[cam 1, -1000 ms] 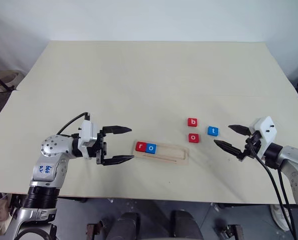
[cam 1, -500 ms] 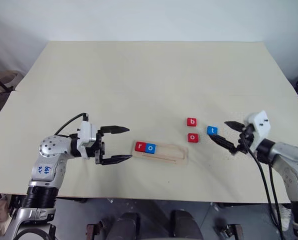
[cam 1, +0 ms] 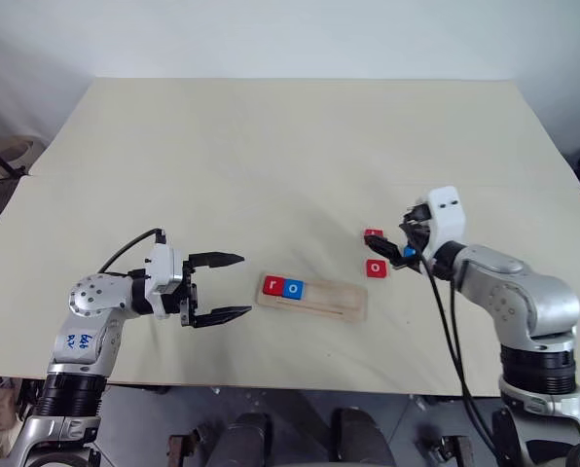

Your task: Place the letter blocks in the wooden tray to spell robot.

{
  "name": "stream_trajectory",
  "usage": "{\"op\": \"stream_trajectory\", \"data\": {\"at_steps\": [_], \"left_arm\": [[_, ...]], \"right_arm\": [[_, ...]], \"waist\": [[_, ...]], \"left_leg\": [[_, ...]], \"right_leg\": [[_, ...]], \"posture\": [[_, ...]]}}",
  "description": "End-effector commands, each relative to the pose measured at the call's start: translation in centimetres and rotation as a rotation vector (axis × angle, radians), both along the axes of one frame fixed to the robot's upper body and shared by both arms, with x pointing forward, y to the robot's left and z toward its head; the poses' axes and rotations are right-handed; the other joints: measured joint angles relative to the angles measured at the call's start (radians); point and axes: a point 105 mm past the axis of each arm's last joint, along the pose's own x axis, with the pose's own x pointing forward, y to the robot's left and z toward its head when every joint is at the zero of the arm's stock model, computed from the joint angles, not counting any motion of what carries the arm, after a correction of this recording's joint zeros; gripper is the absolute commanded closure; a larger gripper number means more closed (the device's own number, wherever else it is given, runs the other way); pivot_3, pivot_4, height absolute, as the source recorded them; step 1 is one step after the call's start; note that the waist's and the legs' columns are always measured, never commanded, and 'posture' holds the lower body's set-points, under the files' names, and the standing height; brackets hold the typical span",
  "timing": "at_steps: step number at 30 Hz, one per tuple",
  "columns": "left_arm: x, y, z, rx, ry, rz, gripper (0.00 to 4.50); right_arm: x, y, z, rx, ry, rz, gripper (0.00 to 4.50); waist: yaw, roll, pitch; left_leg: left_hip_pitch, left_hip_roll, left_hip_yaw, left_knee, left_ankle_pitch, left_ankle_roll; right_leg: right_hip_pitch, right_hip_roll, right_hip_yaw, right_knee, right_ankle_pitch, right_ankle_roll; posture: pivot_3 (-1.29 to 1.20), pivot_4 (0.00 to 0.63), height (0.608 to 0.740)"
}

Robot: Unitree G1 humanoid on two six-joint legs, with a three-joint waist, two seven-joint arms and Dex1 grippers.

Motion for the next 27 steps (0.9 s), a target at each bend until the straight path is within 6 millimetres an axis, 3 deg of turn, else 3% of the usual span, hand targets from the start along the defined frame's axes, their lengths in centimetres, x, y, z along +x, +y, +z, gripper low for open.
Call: {"op": "stream_trajectory", "data": {"at_steps": [1,6,17,20,27], "left_arm": [[-0.3,0.0,1.0,-0.004,-0.052,-0.003,0.01],[-0.3,0.0,1.0,-0.001,-0.056,0.0,0.01],[-0.4,-0.1,1.1,-0.001,-0.06,-0.001,0.01],[-0.4,-0.2,1.1,-0.003,-0.06,-0.002,0.0],[-0.4,-0.2,1.1,-0.003,-0.064,0.001,0.0]], "right_arm": [[0.6,0.0,0.6,-0.036,-0.033,-0.103,0.0],[1.4,0.4,-0.1,-0.059,-0.035,-0.206,0.0],[1.5,3.2,-1.2,-0.002,0.023,-0.223,0.0],[1.8,3.4,-1.5,-0.01,0.026,-0.247,0.59],[2.1,2.7,-2.3,-0.035,0.033,-0.295,3.0]], "waist": [[0.0,0.0,0.0],[-0.003,0.0,0.0],[-0.028,0.0,0.0],[-0.028,0.0,0.0],[-0.029,0.0,0.0]], "left_leg": [[-0.001,0.0,0.0,0.0,0.0,0.0],[-0.002,-0.001,0.002,0.0,0.0,0.0],[-0.002,0.0,0.003,0.0,0.0,-0.001],[-0.002,0.0,0.003,0.0,0.0,-0.001],[-0.002,0.0,0.003,0.0,0.0,-0.001]], "right_leg": [[-0.002,0.0,0.001,0.001,0.0,0.0],[-0.006,0.0,0.002,0.01,0.0,0.0],[-0.008,0.0,0.003,0.014,0.0,-0.001],[-0.008,0.0,0.003,0.014,0.0,-0.001],[-0.008,0.0,0.004,0.015,0.0,-0.001]], "posture": [[0.0,0.15,0.74],[0.0,0.15,0.74],[0.0,0.15,0.74],[0.0,0.15,0.74],[0.0,0.15,0.74]]}}
